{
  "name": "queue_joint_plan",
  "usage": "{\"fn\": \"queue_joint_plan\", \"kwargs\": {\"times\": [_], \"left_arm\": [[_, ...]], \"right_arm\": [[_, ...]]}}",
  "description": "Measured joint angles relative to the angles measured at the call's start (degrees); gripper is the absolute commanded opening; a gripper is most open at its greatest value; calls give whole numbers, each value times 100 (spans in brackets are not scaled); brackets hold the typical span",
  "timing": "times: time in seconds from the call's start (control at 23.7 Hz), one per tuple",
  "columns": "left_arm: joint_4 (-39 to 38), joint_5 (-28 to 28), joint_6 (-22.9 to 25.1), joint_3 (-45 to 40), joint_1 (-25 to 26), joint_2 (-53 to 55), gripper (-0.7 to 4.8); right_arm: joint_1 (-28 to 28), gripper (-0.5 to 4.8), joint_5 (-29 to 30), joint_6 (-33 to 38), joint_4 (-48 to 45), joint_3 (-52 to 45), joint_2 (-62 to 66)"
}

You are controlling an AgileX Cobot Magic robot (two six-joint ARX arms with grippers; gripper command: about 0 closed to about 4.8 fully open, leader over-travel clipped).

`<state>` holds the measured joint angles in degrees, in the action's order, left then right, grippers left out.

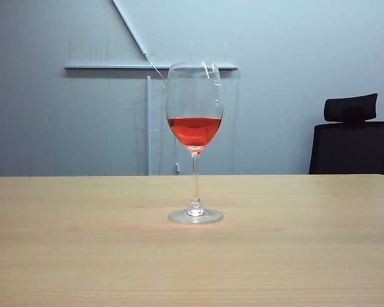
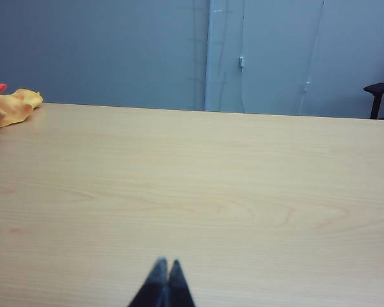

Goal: Gently pick up the goblet, rotate it counterclockwise for two full turns (viewing from above), and then place it back on the table.

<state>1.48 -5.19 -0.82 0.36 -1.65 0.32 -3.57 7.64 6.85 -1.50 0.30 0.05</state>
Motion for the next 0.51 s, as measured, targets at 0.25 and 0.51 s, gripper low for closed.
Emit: {"fn": "queue_joint_plan", "kwargs": {"times": [0.25,0.51], "left_arm": [[0,0,0,0,0,0,-5],[0,0,0,0,0,0,-5]], "right_arm": [[2,-9,-328,-118,61,0,0],[214,-9,-555,-358,175,0,0]]}}
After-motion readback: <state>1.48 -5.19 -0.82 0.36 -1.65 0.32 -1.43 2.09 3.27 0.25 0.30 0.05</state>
